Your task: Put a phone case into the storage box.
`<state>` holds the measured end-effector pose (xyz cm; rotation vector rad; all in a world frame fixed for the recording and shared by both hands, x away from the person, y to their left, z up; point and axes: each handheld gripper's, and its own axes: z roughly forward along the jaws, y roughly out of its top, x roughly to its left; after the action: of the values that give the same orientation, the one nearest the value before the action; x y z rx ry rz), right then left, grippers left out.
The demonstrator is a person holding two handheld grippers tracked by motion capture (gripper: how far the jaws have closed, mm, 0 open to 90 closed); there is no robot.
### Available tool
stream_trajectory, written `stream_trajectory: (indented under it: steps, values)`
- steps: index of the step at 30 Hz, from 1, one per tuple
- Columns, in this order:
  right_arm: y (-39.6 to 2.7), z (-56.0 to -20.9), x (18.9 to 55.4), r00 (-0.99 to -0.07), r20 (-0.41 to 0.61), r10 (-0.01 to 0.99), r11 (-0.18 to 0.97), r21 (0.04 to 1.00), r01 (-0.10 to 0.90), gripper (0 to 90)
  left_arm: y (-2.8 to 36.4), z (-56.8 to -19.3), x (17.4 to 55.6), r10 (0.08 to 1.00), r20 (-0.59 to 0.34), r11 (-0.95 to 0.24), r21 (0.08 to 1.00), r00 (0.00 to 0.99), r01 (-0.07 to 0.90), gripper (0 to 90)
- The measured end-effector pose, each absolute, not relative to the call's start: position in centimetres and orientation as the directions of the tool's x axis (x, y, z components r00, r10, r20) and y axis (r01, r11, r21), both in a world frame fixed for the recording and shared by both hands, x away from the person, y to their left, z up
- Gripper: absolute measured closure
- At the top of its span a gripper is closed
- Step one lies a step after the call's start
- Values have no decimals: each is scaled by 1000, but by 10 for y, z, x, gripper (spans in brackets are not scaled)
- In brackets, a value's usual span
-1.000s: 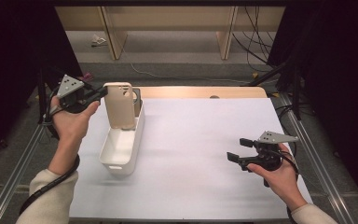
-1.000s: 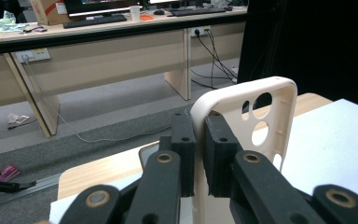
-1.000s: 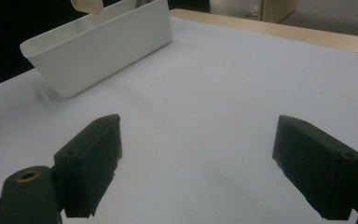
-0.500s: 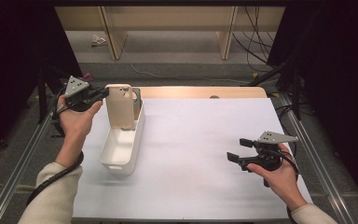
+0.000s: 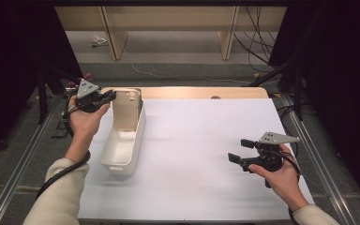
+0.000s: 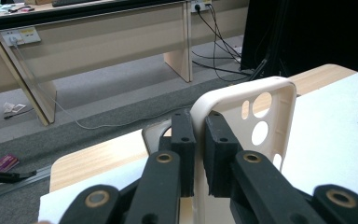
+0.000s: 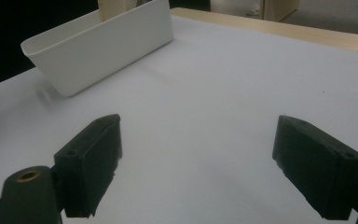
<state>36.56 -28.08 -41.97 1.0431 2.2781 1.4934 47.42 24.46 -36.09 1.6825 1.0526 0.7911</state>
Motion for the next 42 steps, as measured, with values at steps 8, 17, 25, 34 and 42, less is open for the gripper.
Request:
stream_trajectory:
  steps: [8,17,25,34,42]
  values:
    - [-281,-420,366,-723,188,664,232,868,439,165,243,-374,485,906,31,-170,940,422,297,830]
    - [-281,-420,366,-723,189,665,230,869,439,165,242,-387,495,906,22,-175,928,422,329,829]
    - [-281,-420,367,-723,188,665,232,868,440,165,243,-395,501,907,12,-174,921,422,349,827]
    - [-281,-420,367,-723,189,665,230,869,439,165,244,-397,509,908,19,-183,916,418,357,819]
    - [-281,-420,367,-724,188,664,232,868,439,165,244,-401,518,914,25,-188,910,404,369,808]
